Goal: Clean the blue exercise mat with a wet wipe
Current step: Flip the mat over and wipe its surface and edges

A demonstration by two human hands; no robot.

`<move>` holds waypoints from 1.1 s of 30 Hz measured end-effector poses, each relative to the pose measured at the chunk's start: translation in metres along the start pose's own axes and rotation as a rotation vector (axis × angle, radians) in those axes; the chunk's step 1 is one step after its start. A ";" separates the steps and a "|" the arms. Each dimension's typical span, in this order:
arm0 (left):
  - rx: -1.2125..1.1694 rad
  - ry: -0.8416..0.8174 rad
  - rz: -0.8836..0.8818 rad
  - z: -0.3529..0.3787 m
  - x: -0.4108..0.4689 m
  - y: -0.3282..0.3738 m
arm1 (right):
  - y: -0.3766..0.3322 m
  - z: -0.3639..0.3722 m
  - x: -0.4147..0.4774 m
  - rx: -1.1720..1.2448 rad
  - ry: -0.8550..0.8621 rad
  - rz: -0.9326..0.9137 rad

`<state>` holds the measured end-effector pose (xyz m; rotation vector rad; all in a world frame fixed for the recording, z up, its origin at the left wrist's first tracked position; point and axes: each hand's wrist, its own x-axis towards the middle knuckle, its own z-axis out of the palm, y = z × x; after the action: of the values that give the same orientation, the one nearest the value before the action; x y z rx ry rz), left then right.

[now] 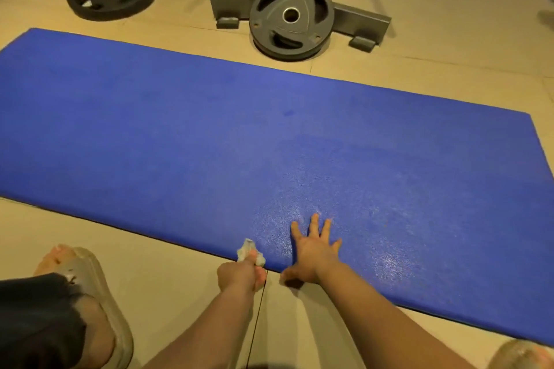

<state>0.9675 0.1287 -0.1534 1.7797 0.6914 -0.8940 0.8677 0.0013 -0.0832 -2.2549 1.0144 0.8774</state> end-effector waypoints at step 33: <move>0.091 0.046 0.037 -0.052 0.009 0.063 | -0.022 -0.016 0.010 -0.154 -0.213 0.200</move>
<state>1.0352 0.1557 -0.1158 1.8934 0.6544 -0.8745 0.8959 -0.0011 -0.0760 -2.1503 1.1185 1.2919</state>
